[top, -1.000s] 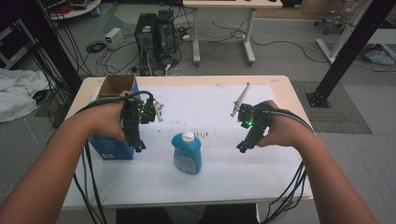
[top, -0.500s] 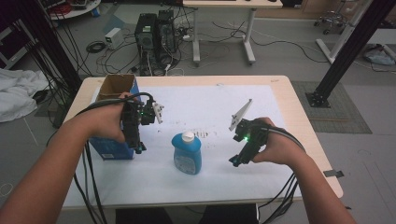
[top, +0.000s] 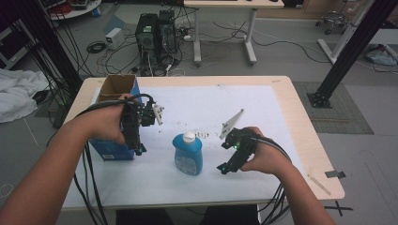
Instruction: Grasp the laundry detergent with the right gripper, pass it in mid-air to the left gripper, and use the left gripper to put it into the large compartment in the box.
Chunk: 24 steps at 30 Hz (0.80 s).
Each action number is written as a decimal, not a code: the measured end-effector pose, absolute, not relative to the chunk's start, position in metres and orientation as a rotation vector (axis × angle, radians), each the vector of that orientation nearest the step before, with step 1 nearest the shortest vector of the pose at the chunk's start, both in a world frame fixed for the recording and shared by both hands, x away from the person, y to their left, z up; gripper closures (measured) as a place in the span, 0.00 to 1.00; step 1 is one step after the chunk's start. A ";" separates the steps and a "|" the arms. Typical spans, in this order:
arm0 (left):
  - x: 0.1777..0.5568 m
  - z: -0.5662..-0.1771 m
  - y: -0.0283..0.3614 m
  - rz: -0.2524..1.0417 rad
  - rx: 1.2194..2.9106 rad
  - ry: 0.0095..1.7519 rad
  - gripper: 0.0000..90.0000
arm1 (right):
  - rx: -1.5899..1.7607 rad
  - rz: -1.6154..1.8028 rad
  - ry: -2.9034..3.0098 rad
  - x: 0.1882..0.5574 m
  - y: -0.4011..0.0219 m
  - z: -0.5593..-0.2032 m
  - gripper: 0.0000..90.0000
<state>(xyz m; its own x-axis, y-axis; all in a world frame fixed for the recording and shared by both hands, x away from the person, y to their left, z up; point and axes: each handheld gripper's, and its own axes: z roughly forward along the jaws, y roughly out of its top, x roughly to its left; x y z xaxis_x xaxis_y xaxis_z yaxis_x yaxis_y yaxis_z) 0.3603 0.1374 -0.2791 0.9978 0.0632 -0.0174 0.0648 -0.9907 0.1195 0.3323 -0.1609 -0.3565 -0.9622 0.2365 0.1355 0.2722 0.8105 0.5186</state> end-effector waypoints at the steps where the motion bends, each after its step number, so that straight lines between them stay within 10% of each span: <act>1: 0.360 -0.279 0.138 -0.020 3.014 0.099 0.10 | -0.404 -0.892 -2.895 0.332 -0.159 -0.360 0.14; 24: 0.356 -0.279 0.139 -0.022 3.009 0.088 0.10 | -0.416 -1.143 -2.789 0.333 -0.129 -0.398 0.14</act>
